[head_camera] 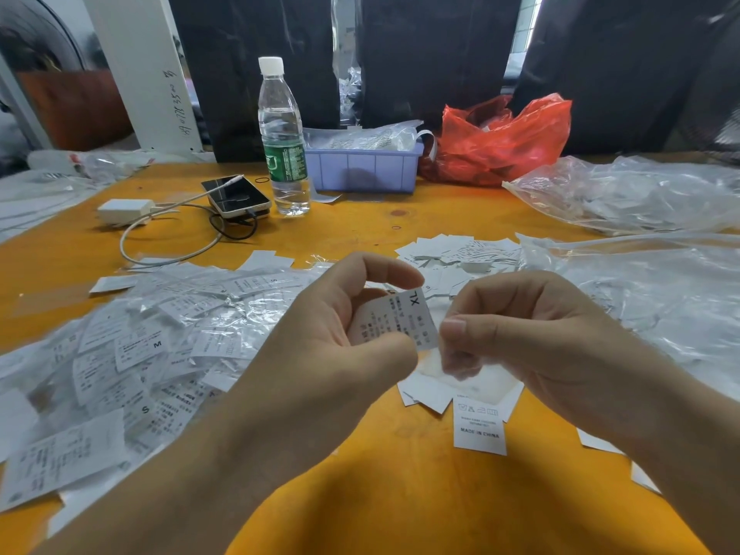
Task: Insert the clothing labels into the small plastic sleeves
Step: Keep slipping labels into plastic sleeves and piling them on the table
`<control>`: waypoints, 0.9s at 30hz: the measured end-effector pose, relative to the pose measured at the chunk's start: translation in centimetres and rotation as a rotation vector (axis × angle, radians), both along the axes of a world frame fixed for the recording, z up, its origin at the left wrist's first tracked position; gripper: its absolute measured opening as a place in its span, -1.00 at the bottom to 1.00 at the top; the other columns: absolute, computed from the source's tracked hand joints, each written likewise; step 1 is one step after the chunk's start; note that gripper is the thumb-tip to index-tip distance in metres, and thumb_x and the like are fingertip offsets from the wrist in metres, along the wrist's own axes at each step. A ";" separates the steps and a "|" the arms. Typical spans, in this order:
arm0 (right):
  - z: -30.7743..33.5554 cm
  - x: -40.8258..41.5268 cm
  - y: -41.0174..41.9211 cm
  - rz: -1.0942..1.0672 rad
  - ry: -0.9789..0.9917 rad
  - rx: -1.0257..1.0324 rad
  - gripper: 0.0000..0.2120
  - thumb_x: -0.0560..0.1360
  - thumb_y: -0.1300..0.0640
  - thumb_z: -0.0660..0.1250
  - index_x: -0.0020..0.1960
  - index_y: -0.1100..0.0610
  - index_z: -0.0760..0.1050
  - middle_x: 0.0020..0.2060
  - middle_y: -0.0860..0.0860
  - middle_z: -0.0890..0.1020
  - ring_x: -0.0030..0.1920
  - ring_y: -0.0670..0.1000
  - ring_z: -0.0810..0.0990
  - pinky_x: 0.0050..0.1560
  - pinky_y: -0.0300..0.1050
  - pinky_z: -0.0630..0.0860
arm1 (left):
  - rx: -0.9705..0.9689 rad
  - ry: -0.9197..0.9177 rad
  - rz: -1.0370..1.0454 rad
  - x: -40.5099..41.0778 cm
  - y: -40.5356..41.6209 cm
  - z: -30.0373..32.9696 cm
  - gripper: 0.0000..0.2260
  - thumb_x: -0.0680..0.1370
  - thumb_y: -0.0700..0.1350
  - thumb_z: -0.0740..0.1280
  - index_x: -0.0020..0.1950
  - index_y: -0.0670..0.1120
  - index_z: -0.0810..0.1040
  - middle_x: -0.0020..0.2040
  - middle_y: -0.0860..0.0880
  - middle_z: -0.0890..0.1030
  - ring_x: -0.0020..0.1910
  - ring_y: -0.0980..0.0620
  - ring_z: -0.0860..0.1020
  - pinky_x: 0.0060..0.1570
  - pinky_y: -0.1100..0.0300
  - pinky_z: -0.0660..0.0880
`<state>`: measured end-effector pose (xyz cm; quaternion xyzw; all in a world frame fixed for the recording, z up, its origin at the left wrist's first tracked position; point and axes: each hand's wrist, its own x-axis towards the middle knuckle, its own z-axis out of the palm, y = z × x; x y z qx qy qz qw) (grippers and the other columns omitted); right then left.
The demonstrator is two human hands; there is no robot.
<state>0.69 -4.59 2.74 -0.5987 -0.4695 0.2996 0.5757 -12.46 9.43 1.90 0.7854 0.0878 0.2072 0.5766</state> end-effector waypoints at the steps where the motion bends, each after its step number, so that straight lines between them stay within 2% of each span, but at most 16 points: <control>1: 0.0 0.0 0.0 -0.004 0.005 -0.003 -0.84 0.36 0.14 0.39 -0.30 0.23 0.61 -0.41 0.06 0.63 -0.34 -0.03 0.54 -0.25 -0.21 0.49 | 0.003 0.007 -0.009 0.0 0.0 0.0 -0.60 0.29 -0.14 0.34 0.00 0.30 0.55 -0.19 0.14 0.62 -0.33 0.09 0.50 -0.32 0.16 0.53; 8: 0.0 -0.1 -0.1 -0.007 -0.001 -0.010 -0.81 0.37 0.14 0.38 -0.27 0.29 0.59 -0.41 0.03 0.63 -0.33 -0.04 0.53 -0.24 -0.21 0.49 | 0.000 0.036 -0.078 0.0 -0.1 0.0 -0.60 0.29 -0.16 0.32 -0.01 0.28 0.54 -0.19 0.05 0.61 -0.32 0.06 0.47 -0.35 0.17 0.47; 14: 0.1 -0.2 0.0 -0.028 -0.003 0.001 -0.86 0.37 0.13 0.38 -0.30 0.18 0.64 -0.41 0.02 0.64 -0.32 -0.06 0.57 -0.27 -0.26 0.50 | 0.017 0.052 -0.149 0.0 -0.1 -0.2 -0.58 0.29 -0.17 0.33 0.04 0.28 0.54 -0.13 0.00 0.63 -0.22 -0.17 0.53 -0.28 0.20 0.51; 18: 0.1 -0.1 0.1 -0.045 -0.002 -0.010 -0.86 0.36 0.13 0.38 -0.29 0.18 0.64 -0.39 0.05 0.65 -0.31 -0.03 0.58 -0.27 -0.25 0.51 | 0.020 0.066 -0.180 0.0 0.0 -0.3 -0.56 0.30 -0.17 0.33 0.07 0.28 0.54 -0.16 0.03 0.60 -0.27 -0.01 0.52 -0.30 0.19 0.49; 22: 0.0 -0.3 0.1 -0.015 0.026 -0.028 -0.89 0.36 0.16 0.39 -0.29 0.16 0.64 -0.37 0.06 0.65 -0.30 -0.01 0.57 -0.29 -0.26 0.49 | 0.014 0.072 -0.188 0.0 0.0 -0.4 -0.57 0.30 -0.14 0.35 0.07 0.29 0.53 -0.18 0.03 0.59 -0.28 -0.06 0.48 -0.31 0.11 0.45; 27: 0.0 -0.2 0.1 -0.030 0.030 -0.021 -0.89 0.35 0.15 0.40 -0.29 0.18 0.65 -0.36 0.08 0.64 -0.30 0.01 0.55 -0.29 -0.25 0.49 | -0.041 0.050 -0.162 0.2 0.0 -0.3 -0.69 0.35 -0.16 0.35 0.01 0.19 0.58 -0.24 0.08 0.62 -0.35 0.11 0.50 -0.32 0.26 0.49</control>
